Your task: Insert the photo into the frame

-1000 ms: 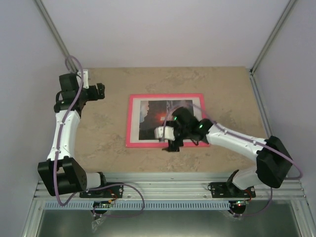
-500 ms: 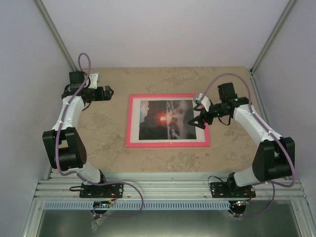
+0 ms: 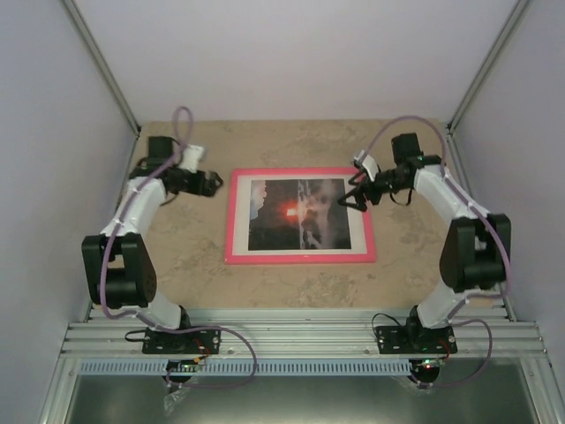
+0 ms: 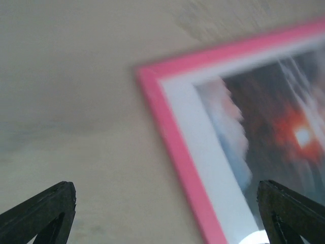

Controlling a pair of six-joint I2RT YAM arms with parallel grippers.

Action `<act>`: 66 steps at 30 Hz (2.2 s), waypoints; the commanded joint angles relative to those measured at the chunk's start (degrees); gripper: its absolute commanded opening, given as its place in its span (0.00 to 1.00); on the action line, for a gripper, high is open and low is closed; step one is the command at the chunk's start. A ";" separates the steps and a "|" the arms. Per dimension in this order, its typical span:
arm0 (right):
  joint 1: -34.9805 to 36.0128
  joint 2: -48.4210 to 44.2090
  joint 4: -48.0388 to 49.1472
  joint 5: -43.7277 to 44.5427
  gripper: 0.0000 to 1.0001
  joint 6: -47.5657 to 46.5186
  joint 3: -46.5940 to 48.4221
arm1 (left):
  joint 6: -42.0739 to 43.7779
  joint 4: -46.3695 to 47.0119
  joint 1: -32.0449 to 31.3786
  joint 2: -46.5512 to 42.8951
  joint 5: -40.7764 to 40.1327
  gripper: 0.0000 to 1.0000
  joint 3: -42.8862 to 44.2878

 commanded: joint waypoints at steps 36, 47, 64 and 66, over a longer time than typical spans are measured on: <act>1.00 55.33 -13.19 -0.80 0.95 0.14 52.15 | 22.21 19.67 -47.02 -13.57 -42.57 0.99 -38.71; -0.54 38.65 -12.93 -1.69 0.92 -6.09 23.72 | 22.41 25.38 -33.09 -6.32 -43.11 1.00 -33.94; 0.20 25.13 -10.88 -1.39 0.91 -11.42 -1.20 | 13.68 18.40 -25.69 14.35 -30.00 0.99 -10.52; 0.69 24.32 -11.17 -1.67 0.91 -11.87 -2.42 | 13.72 18.07 -25.61 14.69 -28.82 0.99 -10.14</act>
